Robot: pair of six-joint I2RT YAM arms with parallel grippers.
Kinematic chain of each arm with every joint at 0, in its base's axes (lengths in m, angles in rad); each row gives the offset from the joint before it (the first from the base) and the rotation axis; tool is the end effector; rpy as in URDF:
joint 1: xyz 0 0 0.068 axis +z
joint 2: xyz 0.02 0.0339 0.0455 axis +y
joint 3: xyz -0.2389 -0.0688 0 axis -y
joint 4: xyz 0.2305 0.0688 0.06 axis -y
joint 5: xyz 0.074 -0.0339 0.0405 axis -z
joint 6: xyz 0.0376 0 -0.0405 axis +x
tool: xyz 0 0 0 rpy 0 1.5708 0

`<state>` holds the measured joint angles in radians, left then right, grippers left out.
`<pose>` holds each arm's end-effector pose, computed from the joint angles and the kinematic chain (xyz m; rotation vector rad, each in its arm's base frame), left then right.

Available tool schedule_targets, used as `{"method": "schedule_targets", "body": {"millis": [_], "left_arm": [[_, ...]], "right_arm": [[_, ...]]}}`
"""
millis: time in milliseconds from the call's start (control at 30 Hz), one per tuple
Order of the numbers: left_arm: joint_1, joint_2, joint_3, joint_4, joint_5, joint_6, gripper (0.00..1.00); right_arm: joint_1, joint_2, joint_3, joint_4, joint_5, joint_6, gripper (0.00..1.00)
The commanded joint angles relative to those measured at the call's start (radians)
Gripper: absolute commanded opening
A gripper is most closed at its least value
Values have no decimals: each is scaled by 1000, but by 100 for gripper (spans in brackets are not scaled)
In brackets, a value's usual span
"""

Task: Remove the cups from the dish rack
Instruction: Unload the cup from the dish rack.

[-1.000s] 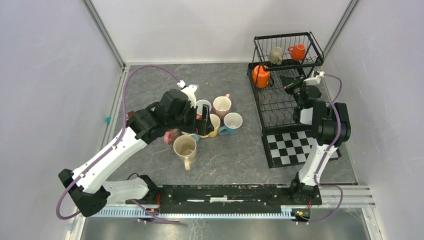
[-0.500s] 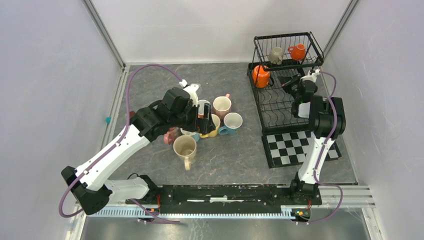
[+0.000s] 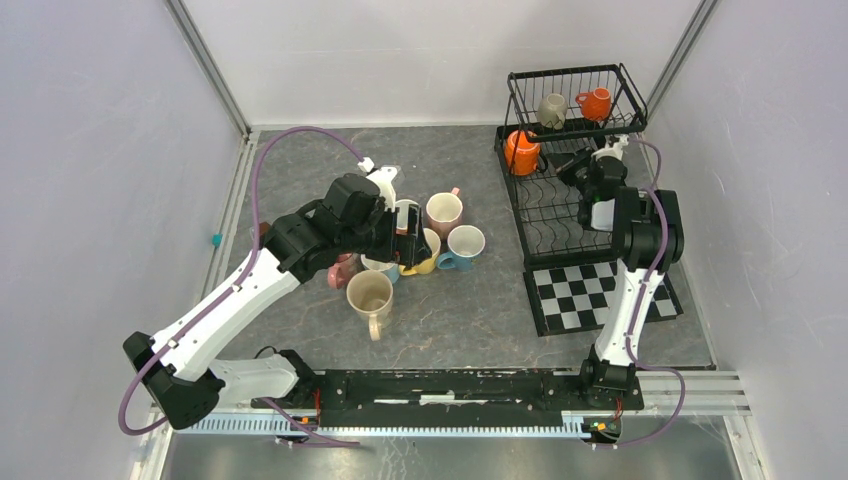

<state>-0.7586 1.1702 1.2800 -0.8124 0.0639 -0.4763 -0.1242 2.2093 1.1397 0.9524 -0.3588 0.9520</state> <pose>0.1685 -0.1630 0.3463 0.3692 2.3478 -0.6997 0.4325 -0.0407 0.1192 0.6524 1.6419 0.9134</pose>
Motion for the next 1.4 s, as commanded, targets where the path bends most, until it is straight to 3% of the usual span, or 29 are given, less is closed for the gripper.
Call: {"method": "schedule_targets", "body": {"millis": [0, 467, 667, 967, 1167, 1367], "left_arm": [[7, -3, 24, 36, 25, 65, 100], [7, -14, 4, 46, 37, 55, 100], [7, -22, -8, 51, 42, 50, 100], [7, -32, -21, 51, 45, 47, 100], [8, -33, -24, 51, 47, 46, 100], [8, -30, -27, 52, 48, 47, 100]], "right_arm": [[9, -3, 7, 68, -55, -18, 7], [21, -96, -173, 223, -146, 38, 7], [37, -152, -238, 205, -131, -8, 6], [47, -221, -318, 198, -45, -109, 22], [81, -253, -302, 112, 17, -272, 34], [95, -228, -294, 145, 29, -301, 43]]}}
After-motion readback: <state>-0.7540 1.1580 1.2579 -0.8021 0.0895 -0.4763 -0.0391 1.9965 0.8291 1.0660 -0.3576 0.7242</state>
